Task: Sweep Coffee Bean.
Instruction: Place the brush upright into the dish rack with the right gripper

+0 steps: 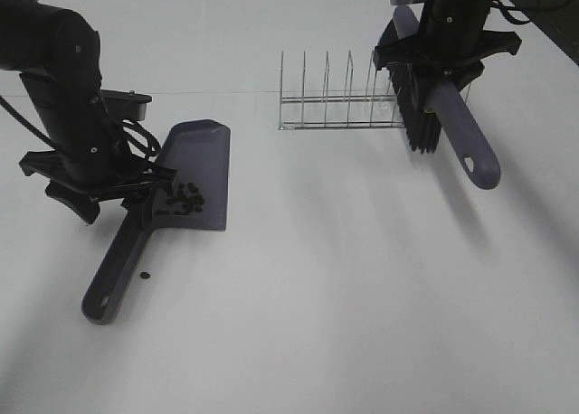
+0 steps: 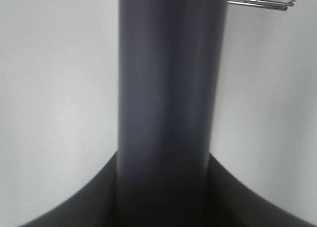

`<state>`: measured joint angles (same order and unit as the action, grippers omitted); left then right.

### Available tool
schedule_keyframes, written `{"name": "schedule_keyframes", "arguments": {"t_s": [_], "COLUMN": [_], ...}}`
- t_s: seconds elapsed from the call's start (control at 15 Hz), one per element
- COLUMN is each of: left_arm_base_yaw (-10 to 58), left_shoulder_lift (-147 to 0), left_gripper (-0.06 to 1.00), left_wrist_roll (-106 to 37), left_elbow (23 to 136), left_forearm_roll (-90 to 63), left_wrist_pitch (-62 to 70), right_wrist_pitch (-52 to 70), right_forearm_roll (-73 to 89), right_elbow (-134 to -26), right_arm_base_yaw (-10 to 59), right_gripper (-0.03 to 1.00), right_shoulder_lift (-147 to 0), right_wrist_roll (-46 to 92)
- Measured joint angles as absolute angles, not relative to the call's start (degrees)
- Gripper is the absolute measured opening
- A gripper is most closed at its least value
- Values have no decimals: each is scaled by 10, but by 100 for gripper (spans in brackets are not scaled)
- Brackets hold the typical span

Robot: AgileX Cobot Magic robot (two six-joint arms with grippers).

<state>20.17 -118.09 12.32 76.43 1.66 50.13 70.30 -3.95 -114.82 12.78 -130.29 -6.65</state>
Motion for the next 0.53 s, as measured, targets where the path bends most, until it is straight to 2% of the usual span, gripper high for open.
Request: {"name": "schedule_keyframes", "arguments": {"t_s": [0.33, 0.53], "left_arm_base_yaw": [202, 202], "left_shoulder_lift": [-1181, -1181], "left_gripper": [63, 63], "left_wrist_roll": [123, 123], "left_elbow": [764, 764], "left_forearm_roll": [17, 17], "left_wrist_pitch": [501, 501], "right_wrist_pitch": [705, 706], "right_forearm_roll": [-37, -26], "right_elbow": [-1008, -983], "right_arm_base_yaw": [107, 93], "right_gripper": [31, 31], "right_shoulder_lift": [-1229, -1224], "right_wrist_roll": [-66, -68]}}
